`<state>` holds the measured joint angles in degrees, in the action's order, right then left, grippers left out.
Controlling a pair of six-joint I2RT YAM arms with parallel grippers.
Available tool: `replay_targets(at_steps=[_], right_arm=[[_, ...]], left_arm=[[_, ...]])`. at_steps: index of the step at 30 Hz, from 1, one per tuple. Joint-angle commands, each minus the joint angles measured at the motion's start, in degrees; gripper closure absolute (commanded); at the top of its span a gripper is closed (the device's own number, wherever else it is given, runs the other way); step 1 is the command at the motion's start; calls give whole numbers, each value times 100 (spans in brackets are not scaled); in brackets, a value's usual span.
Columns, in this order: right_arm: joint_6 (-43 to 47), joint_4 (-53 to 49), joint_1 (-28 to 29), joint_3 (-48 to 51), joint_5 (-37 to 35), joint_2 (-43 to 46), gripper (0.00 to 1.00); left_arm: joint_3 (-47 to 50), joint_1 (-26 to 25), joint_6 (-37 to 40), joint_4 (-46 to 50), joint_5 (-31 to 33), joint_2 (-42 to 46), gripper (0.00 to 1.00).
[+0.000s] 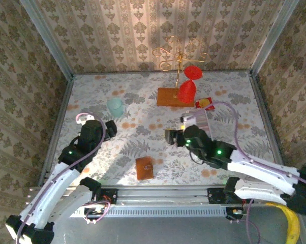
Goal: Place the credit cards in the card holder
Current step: Reset both arms
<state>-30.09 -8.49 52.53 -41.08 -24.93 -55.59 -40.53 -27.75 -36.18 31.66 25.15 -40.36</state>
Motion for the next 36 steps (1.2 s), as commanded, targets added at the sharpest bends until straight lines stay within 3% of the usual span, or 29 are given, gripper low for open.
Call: replay_targets(at_steps=[1,3,7,12,17,20,29,33,36], right_arm=[[1672,915,-573,773,-445,821,16],[2275,1568,-1077,1281,-412,1308,10],[2938,2220,-2511,1854,16,1710,4],[3088,2504,-4228,2148,765,1264,0],[2994,3385,-5283,2604,1739,547,0],[2663,3977,-5606,2749,2164,-63,0],[2669,5182,-5657,2544,2716,-1362,0],[2689,5254,-5737,2272,3002,-1795,0],[2566,5177,-5837,2025,3346,-2040,0]], left_arm=[[370,516,965,-967,945,40,0],[654,845,1357,-1617,842,-57,0],[893,1551,1249,-2118,895,-538,0],[1200,1886,2068,-3284,978,-1238,0],[1356,1918,3118,-4199,1020,-2206,0],[1434,1950,3191,-4569,865,-2832,0],[1357,2060,3820,-6278,-462,-3874,0],[1704,2272,4008,-7449,-1472,-4040,0],[2098,2529,3875,-8682,-1823,-4571,0]])
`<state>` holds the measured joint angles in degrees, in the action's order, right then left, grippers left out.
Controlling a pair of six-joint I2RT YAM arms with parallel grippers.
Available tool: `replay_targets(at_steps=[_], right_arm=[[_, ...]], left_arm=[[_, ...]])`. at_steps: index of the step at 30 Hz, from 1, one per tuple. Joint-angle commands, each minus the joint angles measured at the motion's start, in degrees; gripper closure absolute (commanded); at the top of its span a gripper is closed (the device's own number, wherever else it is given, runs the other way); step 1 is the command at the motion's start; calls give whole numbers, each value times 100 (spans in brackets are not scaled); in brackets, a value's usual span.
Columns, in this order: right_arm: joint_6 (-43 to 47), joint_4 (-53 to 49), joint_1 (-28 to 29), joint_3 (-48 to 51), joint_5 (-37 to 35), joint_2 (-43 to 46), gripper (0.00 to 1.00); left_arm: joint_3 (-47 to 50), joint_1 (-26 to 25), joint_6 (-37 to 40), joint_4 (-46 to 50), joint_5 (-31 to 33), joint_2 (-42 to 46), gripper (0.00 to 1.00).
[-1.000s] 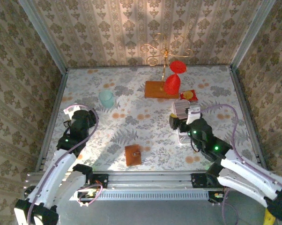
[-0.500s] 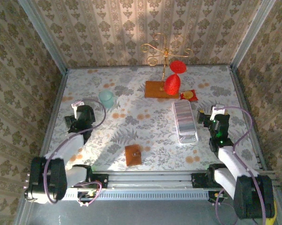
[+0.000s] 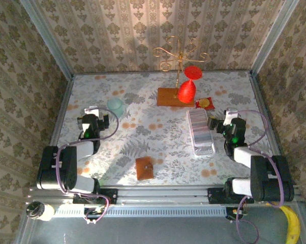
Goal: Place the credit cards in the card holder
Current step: Reset both arms
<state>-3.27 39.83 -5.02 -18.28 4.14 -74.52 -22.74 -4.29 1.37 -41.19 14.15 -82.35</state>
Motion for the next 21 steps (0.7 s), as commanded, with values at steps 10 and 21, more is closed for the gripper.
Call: replay_targets(at_steps=[10,21], right_arm=[[-138,1473,103,-201,201,-1304,0],[-16,938,482,-483,-732,-1319,0]], left_arm=[[107,116,138,-1292,-393,-679,0],[121,97,61,-1375,-129,-708,0]])
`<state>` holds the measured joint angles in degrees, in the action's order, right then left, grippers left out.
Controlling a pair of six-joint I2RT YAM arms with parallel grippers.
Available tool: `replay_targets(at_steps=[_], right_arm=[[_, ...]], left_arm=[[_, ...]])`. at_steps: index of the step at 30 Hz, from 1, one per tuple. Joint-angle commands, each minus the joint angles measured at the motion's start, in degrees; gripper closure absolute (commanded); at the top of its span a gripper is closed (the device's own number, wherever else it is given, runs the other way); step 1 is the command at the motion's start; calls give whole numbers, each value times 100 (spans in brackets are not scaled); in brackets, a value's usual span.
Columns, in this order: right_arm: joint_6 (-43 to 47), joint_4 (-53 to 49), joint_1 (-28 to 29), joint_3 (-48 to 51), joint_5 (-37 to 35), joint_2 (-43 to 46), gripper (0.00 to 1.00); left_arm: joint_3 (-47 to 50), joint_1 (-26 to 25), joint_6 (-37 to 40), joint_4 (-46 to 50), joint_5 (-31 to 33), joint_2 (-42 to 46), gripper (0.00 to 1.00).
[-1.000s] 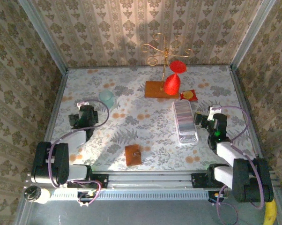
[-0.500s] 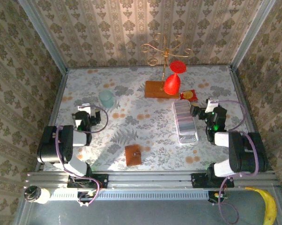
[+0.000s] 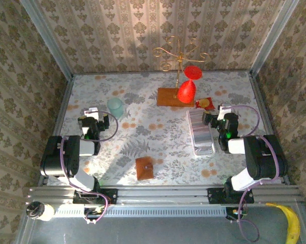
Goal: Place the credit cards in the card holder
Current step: Reset both arms
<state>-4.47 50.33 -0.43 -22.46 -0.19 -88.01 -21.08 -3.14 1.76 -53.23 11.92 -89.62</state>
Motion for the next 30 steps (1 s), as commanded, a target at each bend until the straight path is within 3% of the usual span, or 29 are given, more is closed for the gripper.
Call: replay_targets(at_steps=[1,14,18,30], right_arm=[[114,-119,32,-68,-322,37,0],[200,-144,119,-80,-444,56,0],[226,-185,135,-92,-446,56,0],[226,-269,139,-154,-438,19,0]], left_arm=[[-45,-20,26,-166,91,17,0],[-45,-20,31,-181,83,19,0],[156,-265,324,-660,226,-21,0],[-69,-4,154,-122,-287,31,0]])
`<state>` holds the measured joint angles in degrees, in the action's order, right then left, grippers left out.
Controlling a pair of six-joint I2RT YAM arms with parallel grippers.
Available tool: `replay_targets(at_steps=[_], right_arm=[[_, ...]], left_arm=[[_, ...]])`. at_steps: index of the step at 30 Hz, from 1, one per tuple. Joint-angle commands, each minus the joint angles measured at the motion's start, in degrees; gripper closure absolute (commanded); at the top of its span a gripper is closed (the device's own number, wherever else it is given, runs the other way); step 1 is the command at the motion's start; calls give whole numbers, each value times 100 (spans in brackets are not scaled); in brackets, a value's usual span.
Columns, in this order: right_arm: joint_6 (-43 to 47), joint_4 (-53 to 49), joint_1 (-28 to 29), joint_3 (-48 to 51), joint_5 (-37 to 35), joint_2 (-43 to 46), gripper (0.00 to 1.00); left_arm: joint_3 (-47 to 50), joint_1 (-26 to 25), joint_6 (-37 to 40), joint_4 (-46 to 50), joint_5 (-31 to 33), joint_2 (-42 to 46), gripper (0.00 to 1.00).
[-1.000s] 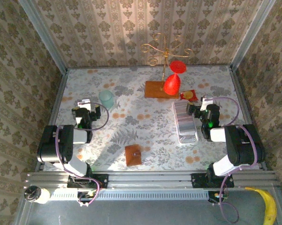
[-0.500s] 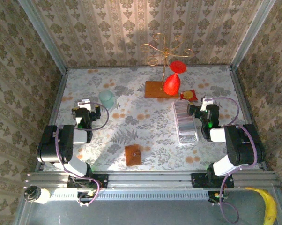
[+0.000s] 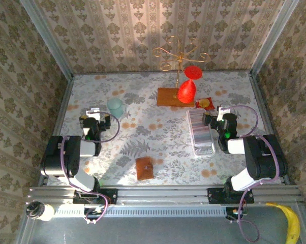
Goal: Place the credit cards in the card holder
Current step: Reset both arms
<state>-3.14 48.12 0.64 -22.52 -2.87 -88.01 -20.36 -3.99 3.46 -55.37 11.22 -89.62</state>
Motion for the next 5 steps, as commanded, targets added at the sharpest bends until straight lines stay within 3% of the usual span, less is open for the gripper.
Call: replay_targets(at_steps=[1,5], right_arm=[[94,-12,32,-125,-167,36,0],[111,23,41,-106,-180,45,0]], left_arm=[[-151,112,-38,128,-287,37,0],[-144,124,-39,123,-316,35,0]])
